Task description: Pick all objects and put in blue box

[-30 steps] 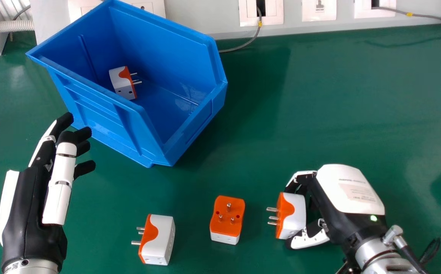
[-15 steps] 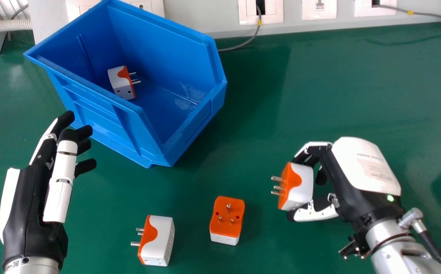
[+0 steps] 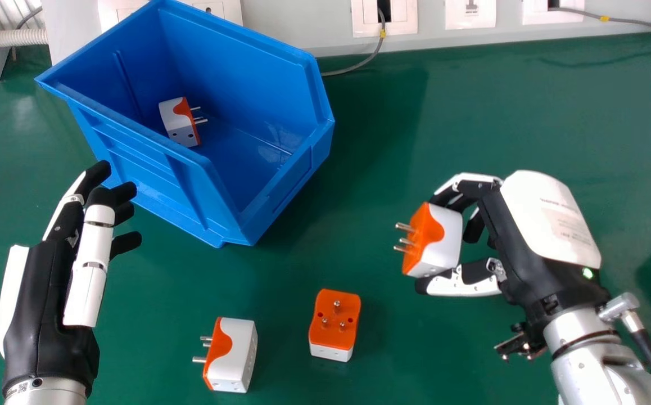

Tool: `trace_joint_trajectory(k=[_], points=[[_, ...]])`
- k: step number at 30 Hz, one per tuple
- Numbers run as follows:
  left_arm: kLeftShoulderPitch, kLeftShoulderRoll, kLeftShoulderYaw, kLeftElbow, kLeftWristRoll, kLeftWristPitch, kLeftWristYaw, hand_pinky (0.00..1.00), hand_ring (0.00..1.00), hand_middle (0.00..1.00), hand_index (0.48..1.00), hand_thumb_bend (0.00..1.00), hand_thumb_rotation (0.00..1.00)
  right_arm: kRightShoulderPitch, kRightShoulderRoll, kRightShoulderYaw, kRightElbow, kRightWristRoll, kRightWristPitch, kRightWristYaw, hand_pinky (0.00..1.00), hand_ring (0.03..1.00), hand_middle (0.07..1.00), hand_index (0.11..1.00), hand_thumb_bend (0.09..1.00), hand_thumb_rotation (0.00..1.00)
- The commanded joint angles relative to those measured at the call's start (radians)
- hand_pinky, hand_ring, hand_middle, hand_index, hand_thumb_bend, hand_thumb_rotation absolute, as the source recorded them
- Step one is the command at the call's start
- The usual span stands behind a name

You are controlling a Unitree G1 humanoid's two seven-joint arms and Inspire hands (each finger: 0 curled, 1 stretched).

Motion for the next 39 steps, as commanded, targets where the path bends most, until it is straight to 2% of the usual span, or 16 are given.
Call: trace_joint_trajectory(k=[1,11,21,29,34,39], points=[[-0.004,0.009,0.008,-0.005,-0.002,-0.022,0.000,0.78,0.85,0.84,0.893,0.31,0.90,-0.023,0.009,-0.017,-0.049,-0.013,-0.005,-0.015,0.31,0.420,0.522,0.551,0.490,0.00],[-0.005,0.006,0.010,0.004,-0.008,-0.025,0.000,0.77,0.85,0.84,0.892,0.31,0.90,-0.075,0.035,-0.003,-0.054,-0.010,0.001,0.003,0.31,0.421,0.525,0.547,0.490,0.00],[-0.002,0.002,0.004,0.003,0.000,-0.026,0.006,0.78,0.85,0.84,0.894,0.31,0.90,-0.192,0.086,0.032,0.013,-0.002,-0.008,0.008,0.31,0.419,0.525,0.546,0.489,0.00],[0.007,-0.001,-0.001,-0.001,0.010,-0.022,0.013,0.78,0.86,0.84,0.895,0.30,0.90,-0.403,0.154,0.082,0.204,0.005,-0.037,-0.022,0.31,0.422,0.529,0.540,0.490,0.00],[0.011,-0.004,-0.007,0.009,0.017,-0.032,0.019,0.78,0.86,0.84,0.896,0.30,0.90,-0.540,0.178,0.098,0.372,0.027,-0.092,-0.055,0.31,0.418,0.525,0.545,0.489,0.00],[0.020,-0.004,-0.006,0.013,0.012,-0.045,0.017,0.79,0.86,0.84,0.896,0.29,0.91,-0.665,0.210,0.123,0.512,0.030,-0.126,-0.075,0.31,0.419,0.525,0.545,0.489,0.00]])
